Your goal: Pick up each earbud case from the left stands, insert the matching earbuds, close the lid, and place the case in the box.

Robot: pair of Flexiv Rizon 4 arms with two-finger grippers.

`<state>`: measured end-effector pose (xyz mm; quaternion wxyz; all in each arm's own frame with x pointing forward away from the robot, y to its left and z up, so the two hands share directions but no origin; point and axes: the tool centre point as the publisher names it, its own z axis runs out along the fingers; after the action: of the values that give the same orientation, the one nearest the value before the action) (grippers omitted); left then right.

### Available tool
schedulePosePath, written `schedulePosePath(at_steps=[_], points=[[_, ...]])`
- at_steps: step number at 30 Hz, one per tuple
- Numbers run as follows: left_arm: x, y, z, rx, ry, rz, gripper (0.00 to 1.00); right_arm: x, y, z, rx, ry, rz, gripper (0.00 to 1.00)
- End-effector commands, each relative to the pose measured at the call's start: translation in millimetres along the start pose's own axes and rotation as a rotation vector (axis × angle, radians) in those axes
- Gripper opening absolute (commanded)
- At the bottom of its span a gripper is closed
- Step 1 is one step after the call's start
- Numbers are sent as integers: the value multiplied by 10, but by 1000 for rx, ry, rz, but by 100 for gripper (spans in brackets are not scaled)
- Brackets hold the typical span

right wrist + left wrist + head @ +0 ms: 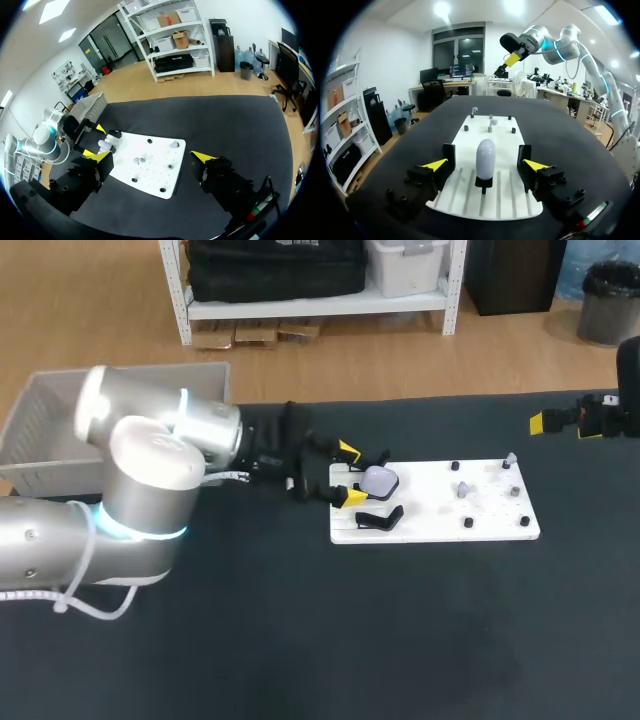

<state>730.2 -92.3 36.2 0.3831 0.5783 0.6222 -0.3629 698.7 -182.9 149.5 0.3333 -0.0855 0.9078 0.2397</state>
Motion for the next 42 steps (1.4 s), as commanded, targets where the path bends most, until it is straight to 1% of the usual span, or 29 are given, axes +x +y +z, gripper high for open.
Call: schedulePosePath(at_steps=[1,7,11,13,15,19,23,25,26,28,33,35,38,42], points=[[-7,73,104,25,3,-2,91,-1,-7,13,-1,0,-1,100],[32,66,197,45,-6,-19,90,-1,-7,13,-1,0,-1,100],[64,80,263,51,-12,-29,87,-1,-7,13,-1,0,-1,100],[72,86,284,52,-13,-32,79,-1,-7,13,-1,0,-1,100],[80,91,301,54,-14,-33,75,-1,-7,13,-1,0,-1,100],[92,94,314,55,-13,-39,74,-1,-7,13,-1,0,-1,100],[111,82,319,58,-11,-43,71,-1,-7,13,-1,0,-1,100],[117,78,316,58,-13,-47,67,-1,-7,13,-1,0,-1,100],[118,76,315,59,-15,-50,64,-1,-7,13,-1,0,-1,100],[123,68,318,63,-18,-55,60,-1,-7,13,-1,0,-1,100],[131,47,337,71,-19,-59,58,-1,-7,13,-1,0,-1,100],[135,39,342,72,-19,-60,58,-1,-7,13,-1,0,-1,100],[139,37,343,73,-18,-61,56,-1,-7,13,-1,0,-1,100],[143,39,342,71,-17,-62,56,-1,-7,13,-1,0,-1,100]])
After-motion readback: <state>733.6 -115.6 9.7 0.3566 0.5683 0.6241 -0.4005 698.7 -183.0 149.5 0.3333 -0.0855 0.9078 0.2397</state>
